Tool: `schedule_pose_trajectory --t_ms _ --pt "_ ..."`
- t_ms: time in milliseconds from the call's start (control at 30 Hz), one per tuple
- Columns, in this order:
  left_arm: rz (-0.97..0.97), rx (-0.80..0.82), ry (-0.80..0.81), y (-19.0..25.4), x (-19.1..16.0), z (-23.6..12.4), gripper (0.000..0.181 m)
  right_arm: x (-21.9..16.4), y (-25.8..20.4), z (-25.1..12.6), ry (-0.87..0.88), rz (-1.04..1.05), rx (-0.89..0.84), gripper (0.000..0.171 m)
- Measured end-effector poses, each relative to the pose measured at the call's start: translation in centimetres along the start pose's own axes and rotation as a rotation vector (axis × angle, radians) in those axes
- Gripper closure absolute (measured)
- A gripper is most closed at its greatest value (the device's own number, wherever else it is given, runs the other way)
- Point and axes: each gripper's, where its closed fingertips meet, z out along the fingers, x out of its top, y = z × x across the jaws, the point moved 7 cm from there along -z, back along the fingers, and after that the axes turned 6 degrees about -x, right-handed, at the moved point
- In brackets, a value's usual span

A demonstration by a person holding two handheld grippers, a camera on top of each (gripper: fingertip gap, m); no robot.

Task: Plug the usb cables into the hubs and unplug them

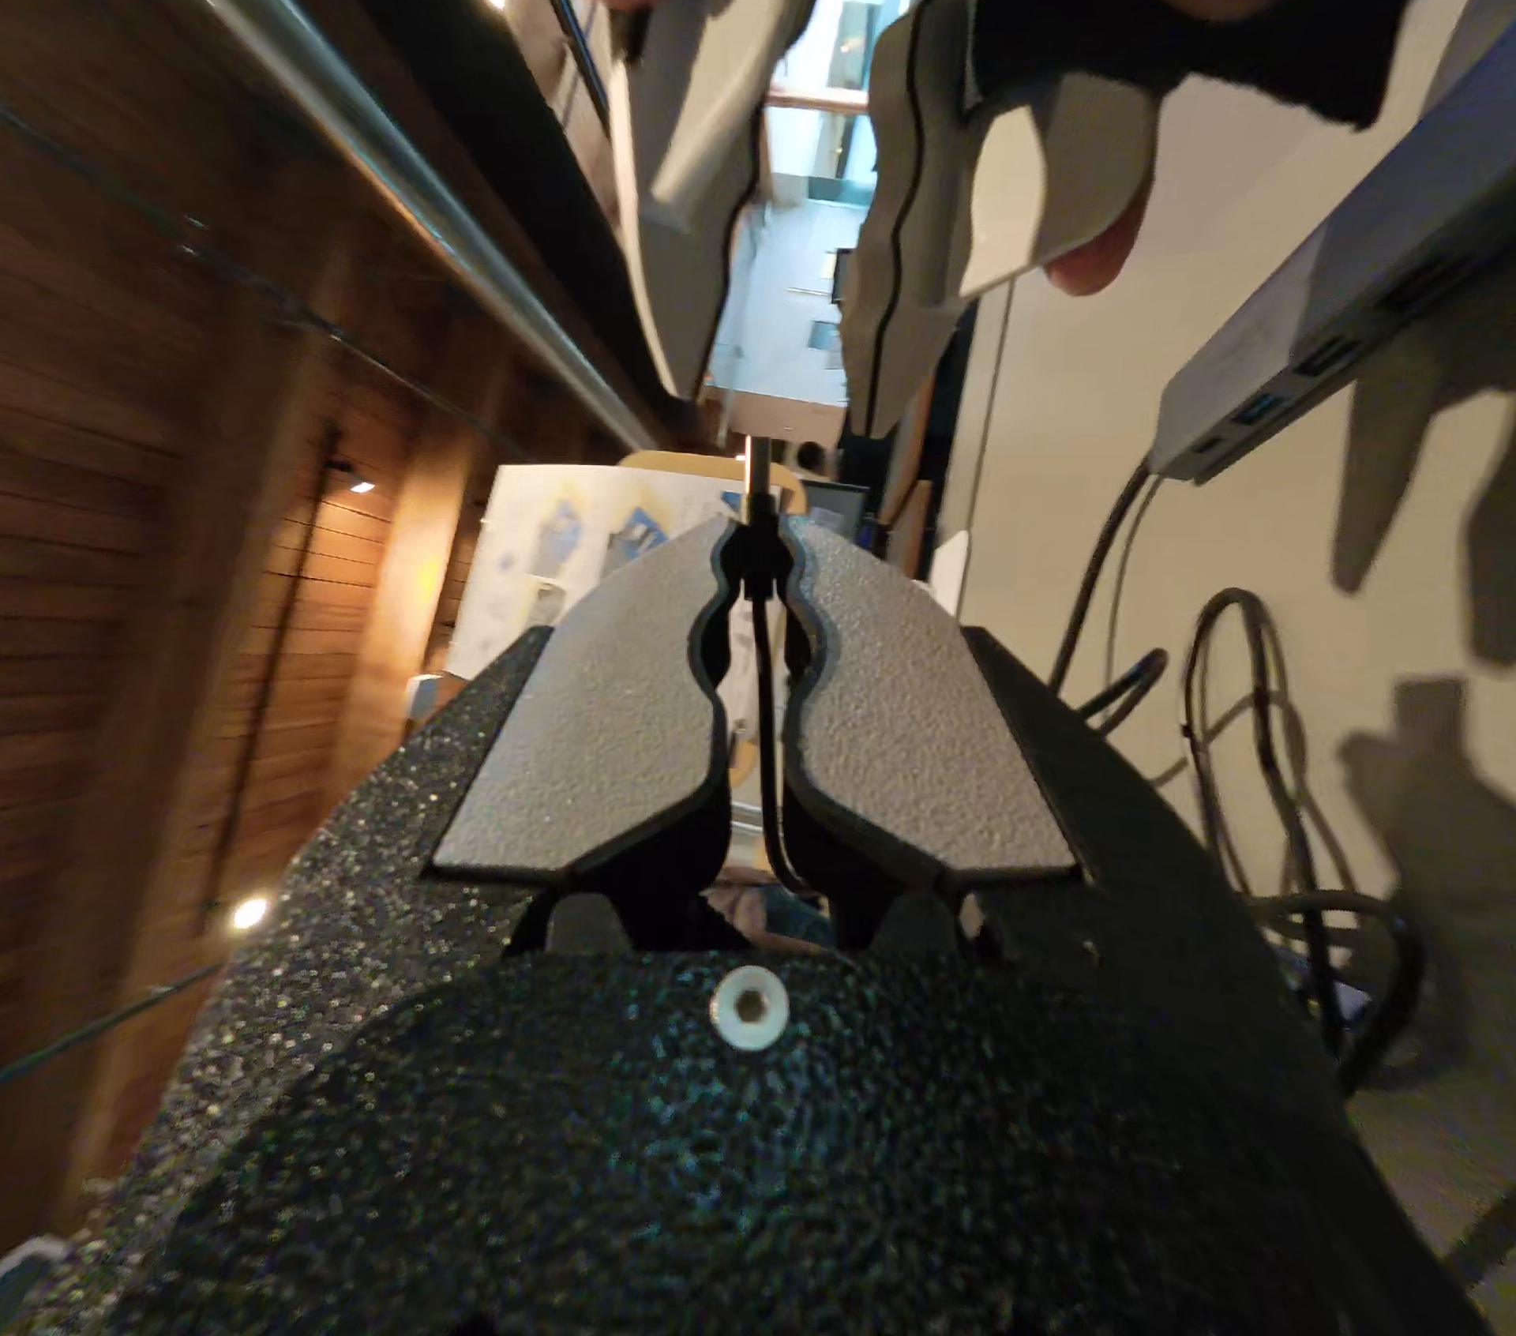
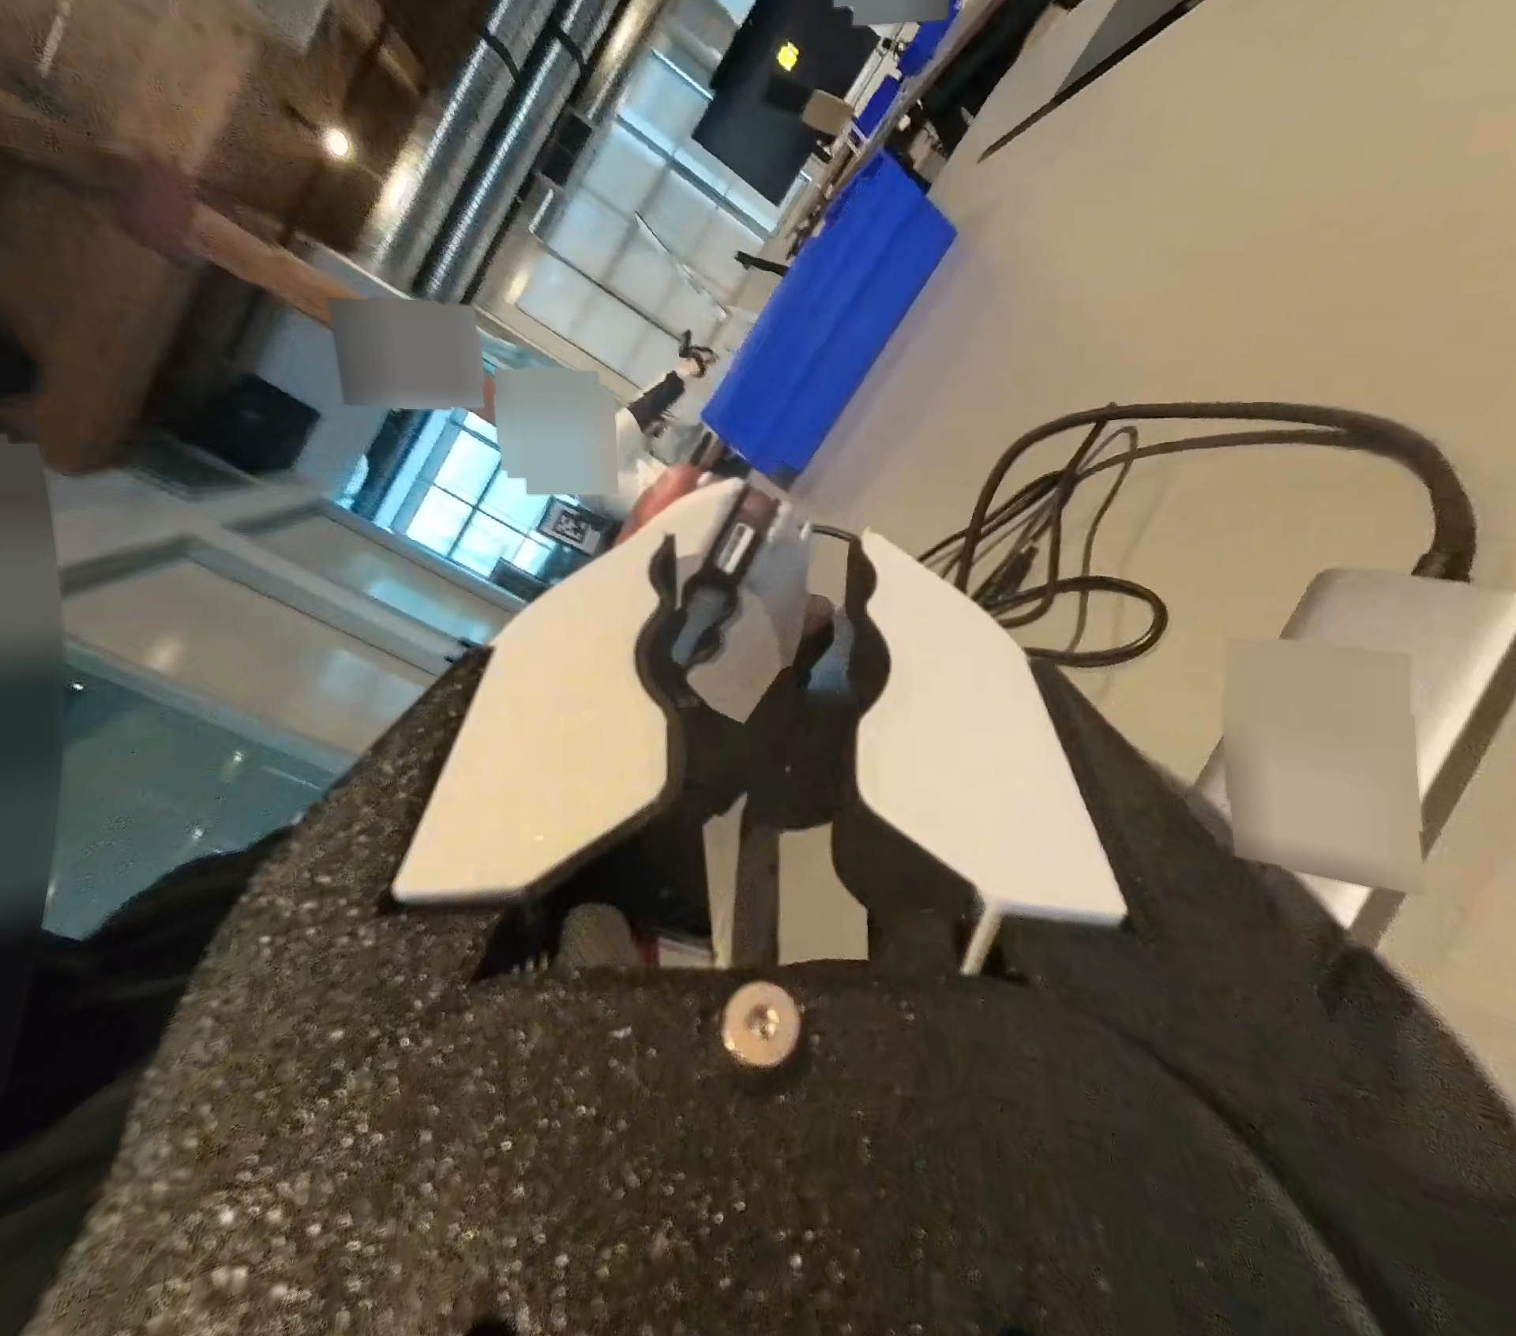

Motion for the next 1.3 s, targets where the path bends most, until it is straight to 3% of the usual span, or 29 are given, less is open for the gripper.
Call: schedule_pose_trajectory --t_ms 333,467,767,1000,1167,1300 --pt "0.094 0.033 0.004 0.3 0.4 -0.1 0.174 -0.8 -0.2 0.7 -0.047 0.055 0.044 0.142" --pt "0.112 0.032 0.001 0.5 0.4 -0.1 0.174 -0.9 -0.2 1.1 -0.051 0.047 0.054 0.163" --pt "0.013 0.009 -0.010 0.5 -0.5 0.4 0.170 -0.2 0.0 1.2 -0.051 -0.067 0.041 0.166" --pt "-0.325 -0.164 0.096 0.3 -1.9 0.5 0.161 1.4 0.3 0.0 0.028 -0.168 0.100 0.166" --pt "-0.880 -0.405 0.347 -1.3 -2.1 -0.4 0.149 1.9 0.2 -0.2 0.067 -0.261 0.131 0.166" --pt "-1.238 -0.480 0.514 -3.2 -2.8 -1.2 0.142 1.5 -0.6 0.2 0.054 -0.354 0.167 0.167"
